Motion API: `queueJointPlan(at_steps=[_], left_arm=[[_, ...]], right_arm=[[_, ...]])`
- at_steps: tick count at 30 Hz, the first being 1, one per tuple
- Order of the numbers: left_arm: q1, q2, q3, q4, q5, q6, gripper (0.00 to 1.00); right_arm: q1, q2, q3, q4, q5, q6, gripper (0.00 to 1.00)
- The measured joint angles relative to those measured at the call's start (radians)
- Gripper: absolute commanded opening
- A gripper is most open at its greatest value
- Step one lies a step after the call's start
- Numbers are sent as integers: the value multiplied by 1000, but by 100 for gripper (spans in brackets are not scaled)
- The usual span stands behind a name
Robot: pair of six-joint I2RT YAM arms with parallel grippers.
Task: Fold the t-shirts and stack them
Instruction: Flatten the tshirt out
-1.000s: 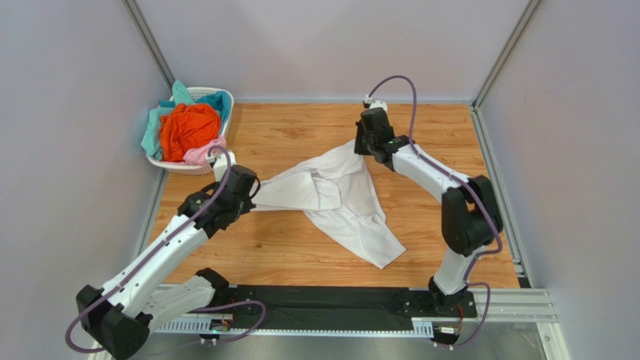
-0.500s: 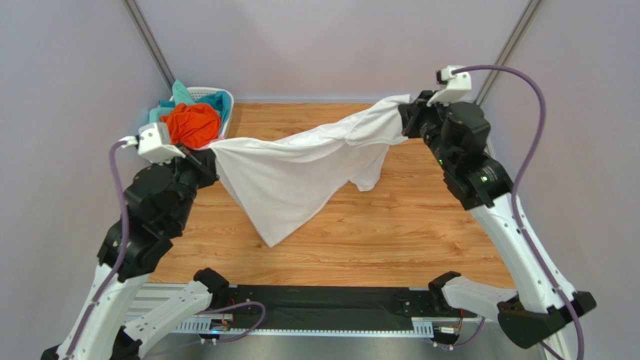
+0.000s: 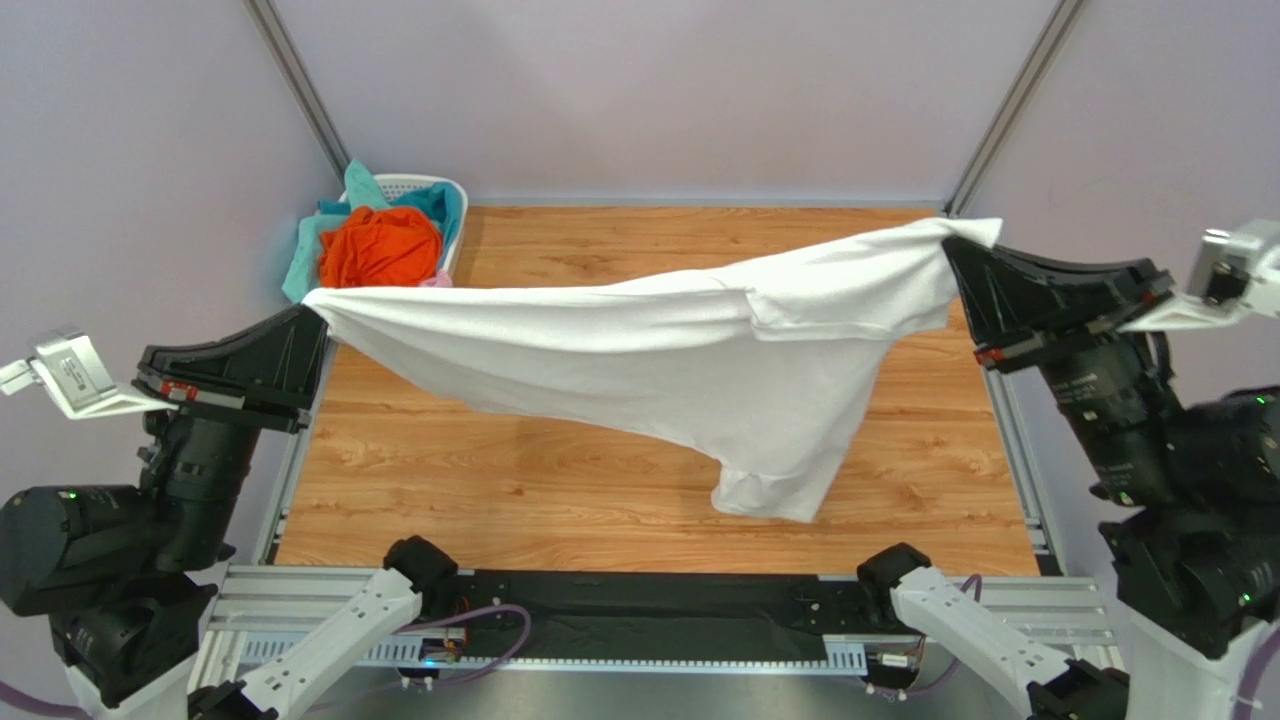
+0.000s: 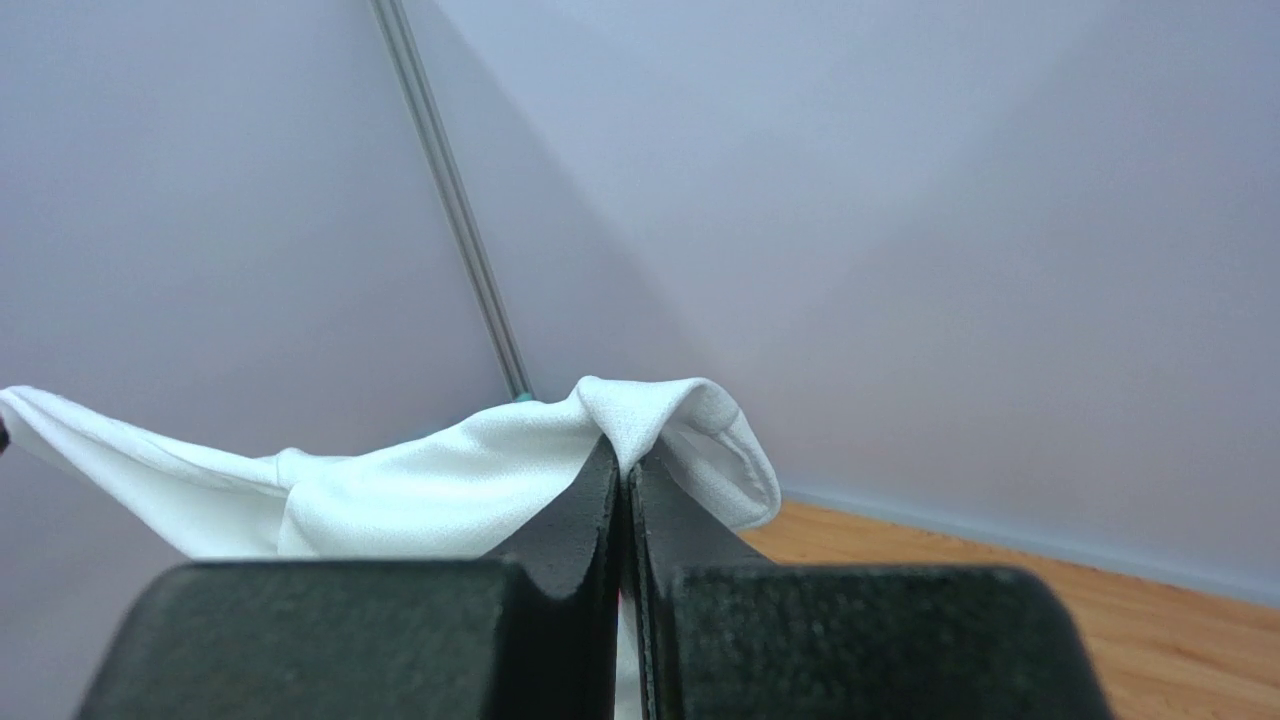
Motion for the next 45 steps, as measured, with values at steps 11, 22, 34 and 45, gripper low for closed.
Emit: queueJointPlan(at_steps=[11,22,34,45], left_arm=[[0,151,15,69,21,21,0],[174,890,21,108,-169,20,59],[261,1509,288,-94,-73,7,100],[230,1150,3,-6,126,-56,100]], right_arm=[[0,-35,1,-25,155,-35,1],[-266,517,-264,132,346,-35,9],[-347,1233,-108,42,142,15,100],[-346,824,-405,53,94,110,100]])
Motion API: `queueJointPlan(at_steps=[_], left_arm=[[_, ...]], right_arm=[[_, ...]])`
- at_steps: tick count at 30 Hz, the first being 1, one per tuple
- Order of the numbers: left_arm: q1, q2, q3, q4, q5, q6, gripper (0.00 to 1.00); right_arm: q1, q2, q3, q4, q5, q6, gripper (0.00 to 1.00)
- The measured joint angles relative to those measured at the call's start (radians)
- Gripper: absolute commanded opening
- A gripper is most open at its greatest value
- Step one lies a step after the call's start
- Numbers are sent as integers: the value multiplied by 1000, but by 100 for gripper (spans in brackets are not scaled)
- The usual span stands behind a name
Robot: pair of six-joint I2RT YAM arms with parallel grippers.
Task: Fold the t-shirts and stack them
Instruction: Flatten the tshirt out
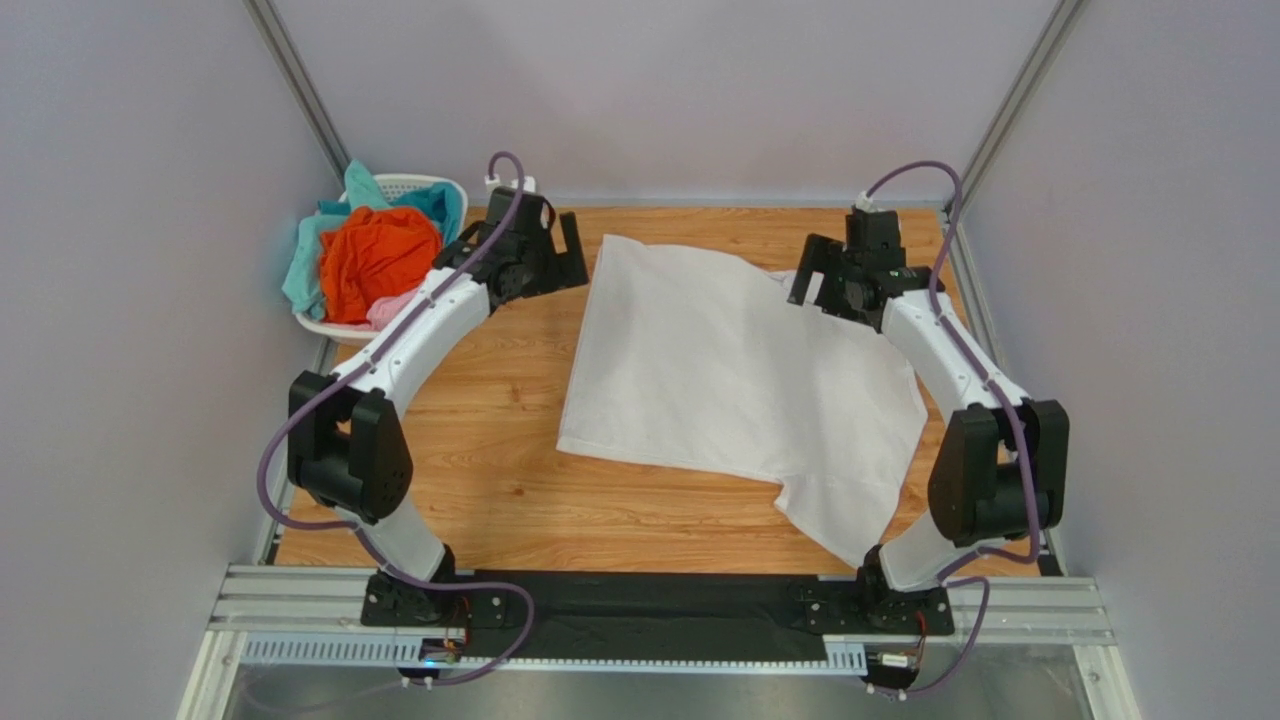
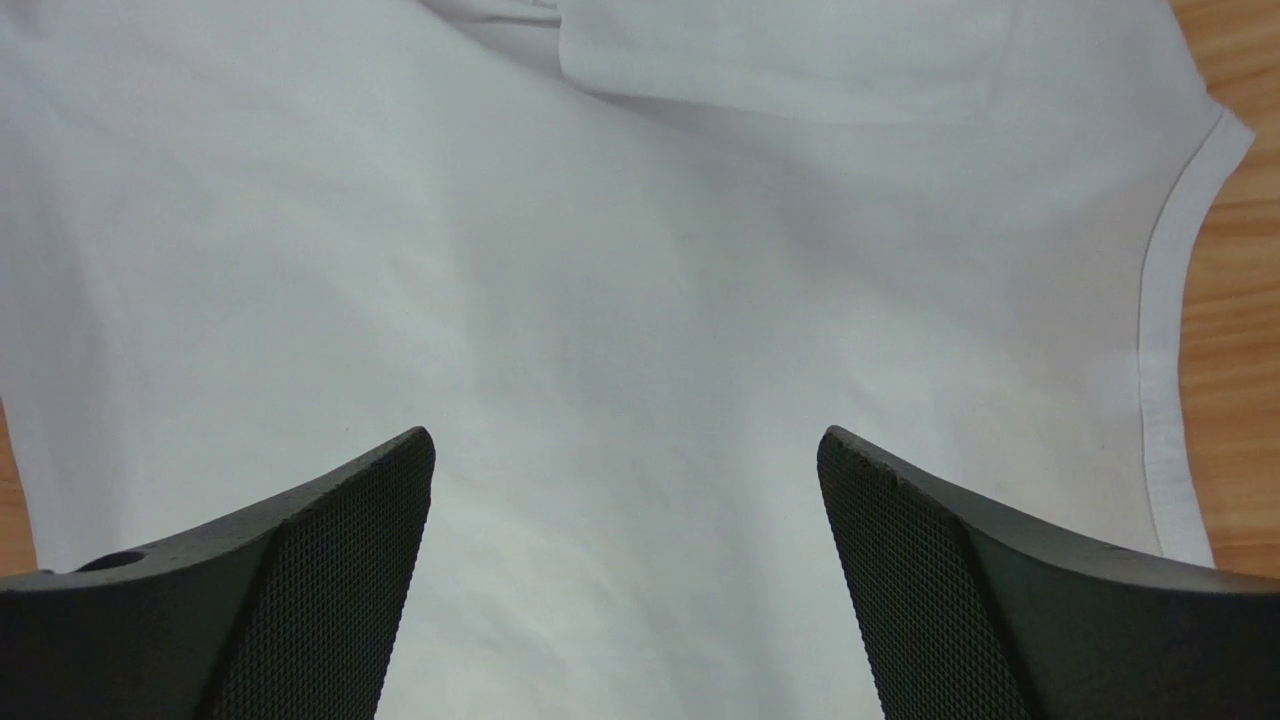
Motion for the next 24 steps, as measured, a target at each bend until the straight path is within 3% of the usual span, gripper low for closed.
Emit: queueJointPlan(at_steps=[4,9,15,24], left_arm=[[-90,-5,-101,43,90,-24,100],[-183,57,-156,81,209,-55,100],[-185,131,-227,126,280,-82,100],[-184,95,-394,143,227,-120,100]], right_arm=[[0,-89,-150,17,-51,30,100],[0,-90,-271,19,-118,48,100],[2,-81,-325,43,-161,70,100],[117,-8,-381,82,-162,102,100]])
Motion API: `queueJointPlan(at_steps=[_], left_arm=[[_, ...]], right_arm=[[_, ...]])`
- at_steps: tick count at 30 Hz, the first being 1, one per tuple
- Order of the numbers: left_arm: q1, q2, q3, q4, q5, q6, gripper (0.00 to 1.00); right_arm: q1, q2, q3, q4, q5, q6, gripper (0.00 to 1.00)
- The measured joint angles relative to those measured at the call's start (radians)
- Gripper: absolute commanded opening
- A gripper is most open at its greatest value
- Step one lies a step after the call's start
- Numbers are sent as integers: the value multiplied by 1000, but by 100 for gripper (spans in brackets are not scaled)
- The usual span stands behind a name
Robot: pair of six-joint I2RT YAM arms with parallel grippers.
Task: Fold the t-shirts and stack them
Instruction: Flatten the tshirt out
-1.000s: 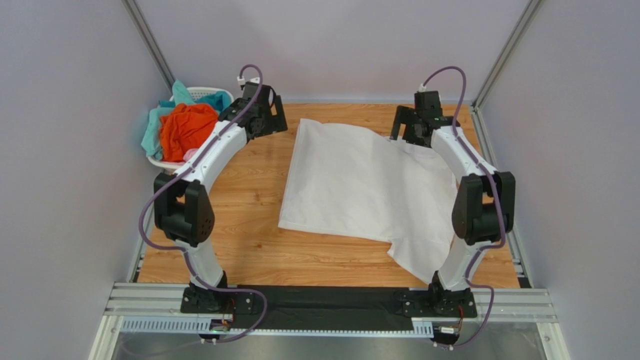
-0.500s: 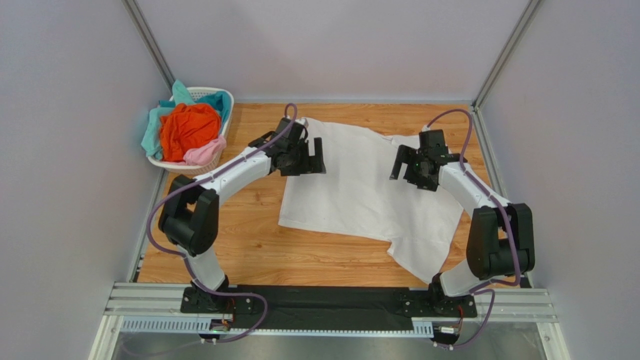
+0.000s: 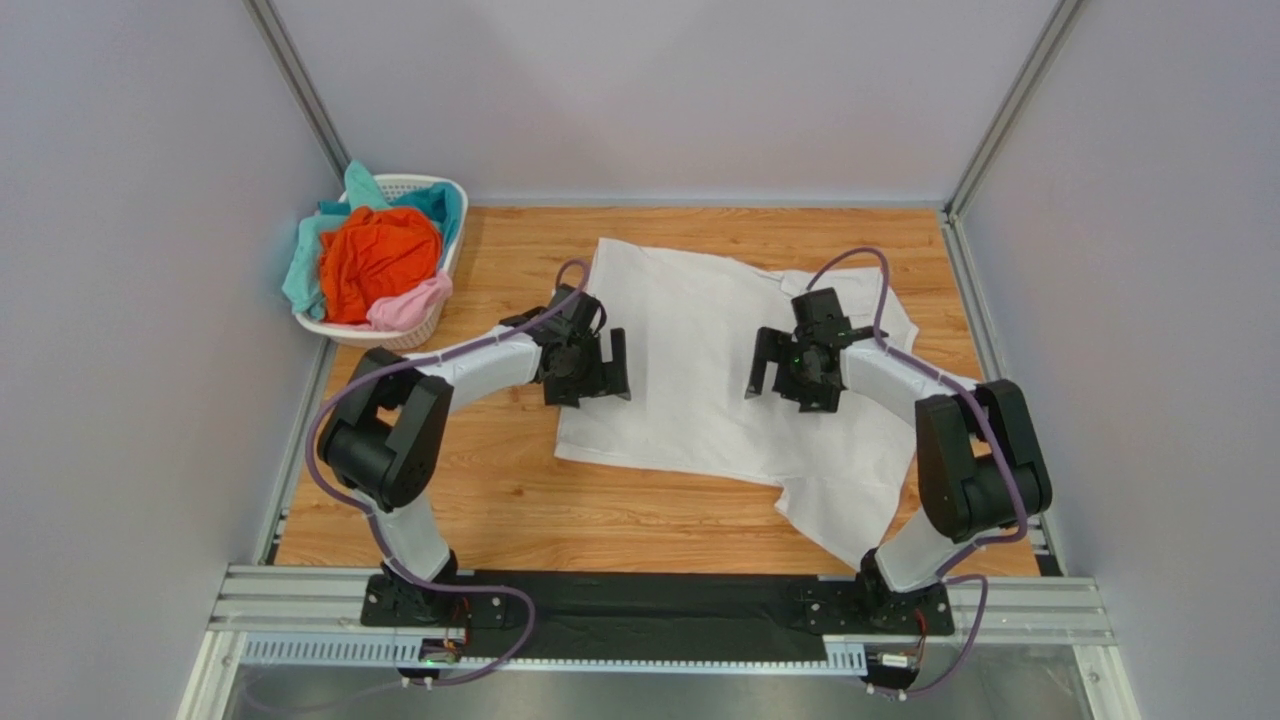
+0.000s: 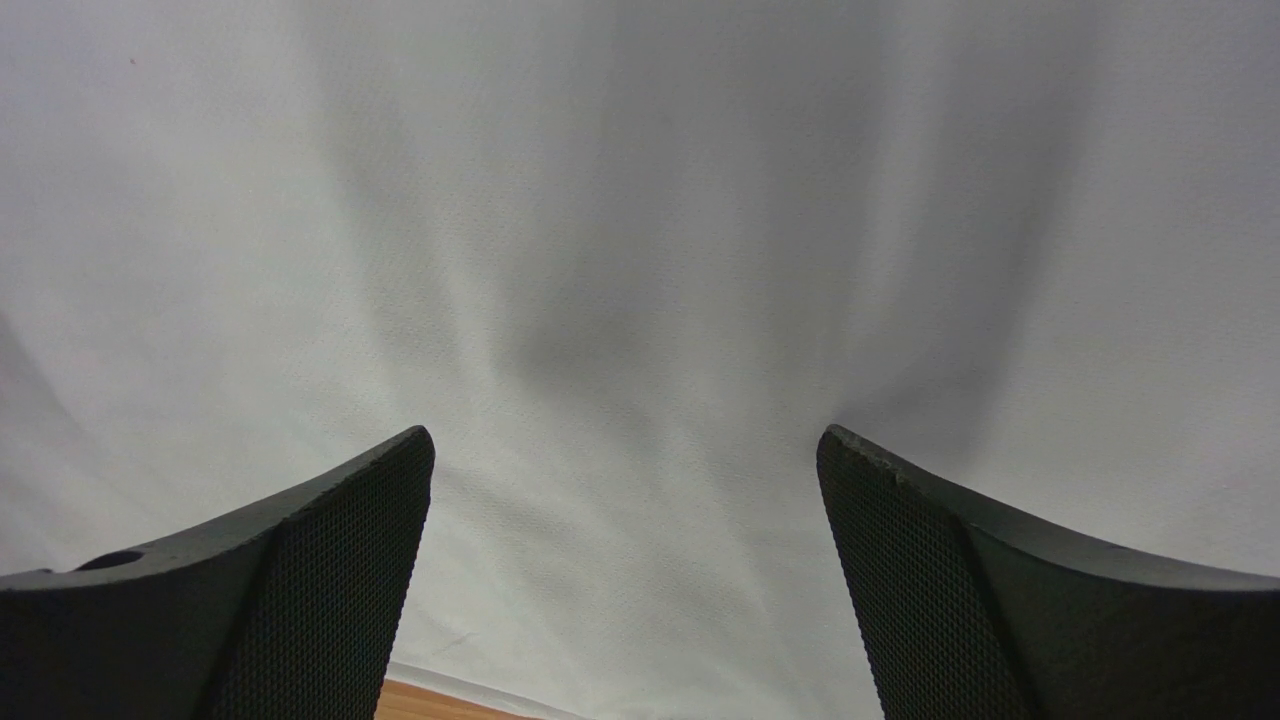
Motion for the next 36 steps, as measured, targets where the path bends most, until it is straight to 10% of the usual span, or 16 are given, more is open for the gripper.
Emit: queueJointPlan(at_steps=[18,30,36], left_arm=[[120,-335,-256,-386,-356,-110,100],[117,-446,-78,-296,-297,-56,100],[116,-328,-73,-159,-173,-25,100]], right_arm=[[465,-84,-60,6,137,210,100],[163,-111,171,-53,220,163,100],[-7,72,259,-53,200,136,84]])
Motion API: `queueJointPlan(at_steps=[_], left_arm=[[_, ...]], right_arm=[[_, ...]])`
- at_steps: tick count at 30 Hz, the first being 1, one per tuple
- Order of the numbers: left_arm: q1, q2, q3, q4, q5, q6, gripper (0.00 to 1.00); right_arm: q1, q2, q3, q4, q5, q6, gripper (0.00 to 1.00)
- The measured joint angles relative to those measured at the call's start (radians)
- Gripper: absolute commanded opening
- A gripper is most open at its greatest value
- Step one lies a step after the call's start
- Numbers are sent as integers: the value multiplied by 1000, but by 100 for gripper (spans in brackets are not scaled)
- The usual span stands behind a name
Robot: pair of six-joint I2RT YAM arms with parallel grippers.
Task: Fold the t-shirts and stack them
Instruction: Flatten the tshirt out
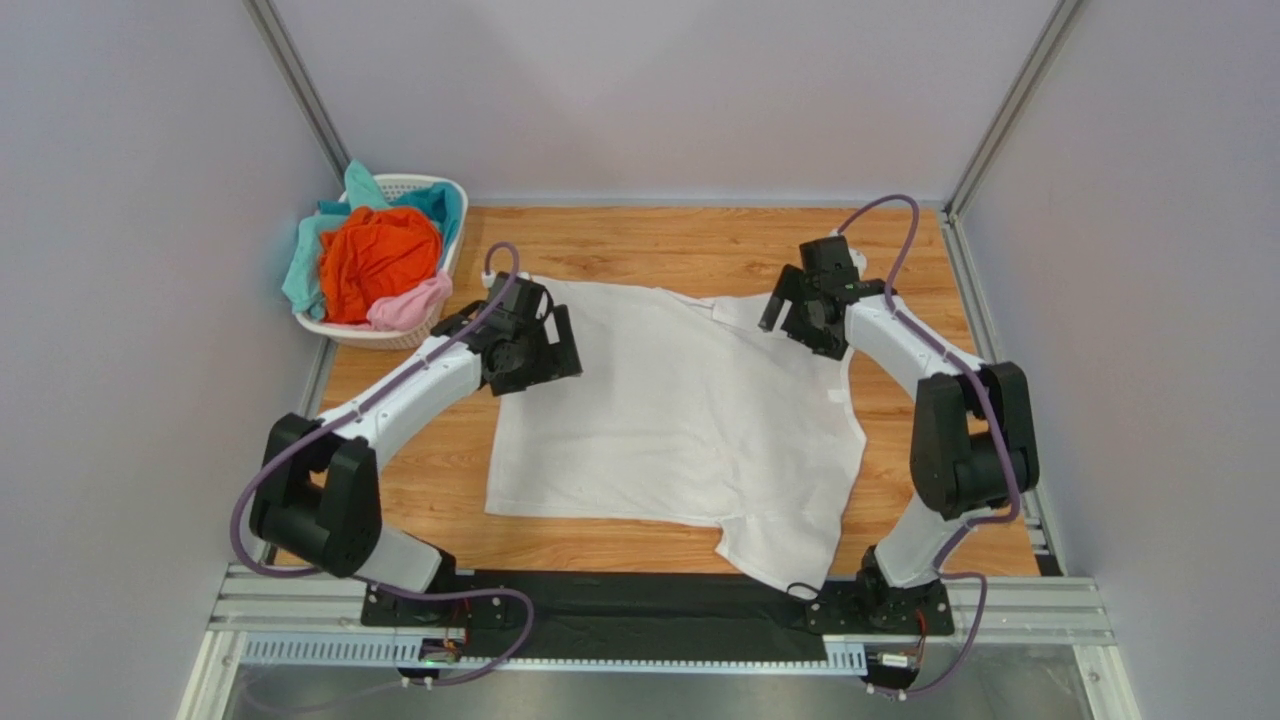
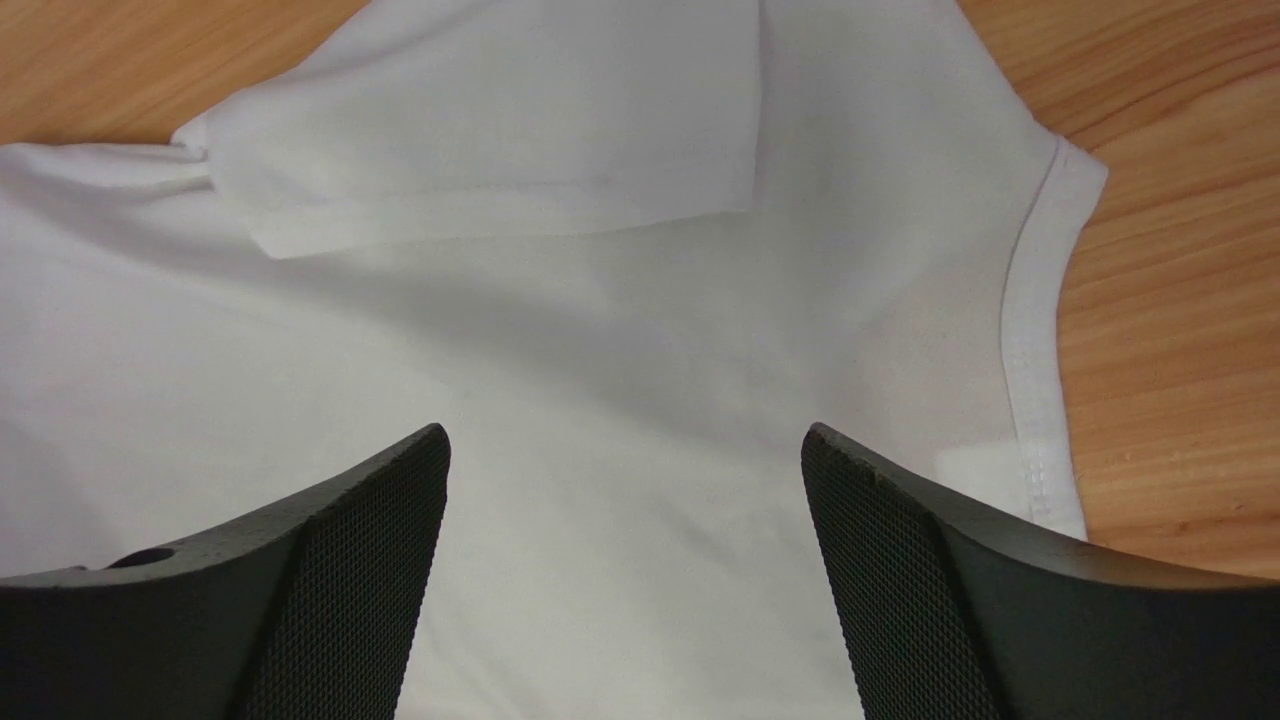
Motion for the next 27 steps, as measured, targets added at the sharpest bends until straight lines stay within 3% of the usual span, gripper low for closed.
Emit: queueJointPlan(at_steps=[6,14,17,18,23,27], left_arm=[[0,162,2,41,68,19,100],[0,188,-28,53,49,27,100],[0,189,-43,52,40,28,100],[0,192,-47,52,39,28,100],[0,198,-51,52,24,28,100],[0,198,-53,51,9,29,100]], right_arm=[[-62,211,153,-9,-31,-37,72],[-87,319,234,-13,-36,-44,70],[-89,332,238,-16,-36,-49,61],[-89,339,243,-18,-36,-52,53],[-92,370,275,-22,-43,-65,41],[-93,377,281,-23,-48,-70,18]])
